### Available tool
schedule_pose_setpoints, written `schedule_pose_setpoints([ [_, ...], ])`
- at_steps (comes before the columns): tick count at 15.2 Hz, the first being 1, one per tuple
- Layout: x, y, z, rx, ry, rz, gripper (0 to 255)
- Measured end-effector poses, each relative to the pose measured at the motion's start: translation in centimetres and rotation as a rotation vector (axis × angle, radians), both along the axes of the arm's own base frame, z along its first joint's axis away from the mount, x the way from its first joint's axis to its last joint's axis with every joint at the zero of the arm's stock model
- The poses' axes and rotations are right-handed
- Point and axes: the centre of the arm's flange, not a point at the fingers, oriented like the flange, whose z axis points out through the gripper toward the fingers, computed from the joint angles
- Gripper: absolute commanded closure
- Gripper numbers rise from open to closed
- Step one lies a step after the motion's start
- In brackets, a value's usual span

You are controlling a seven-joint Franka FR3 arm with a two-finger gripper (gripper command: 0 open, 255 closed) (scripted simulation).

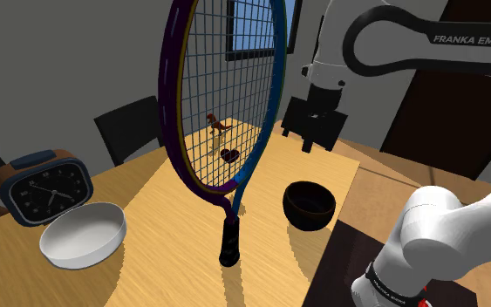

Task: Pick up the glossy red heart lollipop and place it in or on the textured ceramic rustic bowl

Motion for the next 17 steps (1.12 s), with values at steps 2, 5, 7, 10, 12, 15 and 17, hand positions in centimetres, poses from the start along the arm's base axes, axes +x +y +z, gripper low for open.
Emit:
schedule_pose_setpoints([
  [2,0.3,-0.3,-0.4,0.003,-0.004,0.009,0],
  [5,2.4,-2.0,-1.9,0.02,-0.034,0.057,0],
  [7,4.3,-3.3,-3.1,0.032,-0.057,0.095,0],
  [10,7.1,-4.9,-5.1,0.051,-0.093,0.153,0],
  [12,8.8,-6.1,-6.1,0.064,-0.118,0.192,0],
  [15,11.9,-7.5,-8.1,0.083,-0.154,0.25,0],
  [17,13.8,-8.2,-9.0,0.096,-0.178,0.289,0],
])
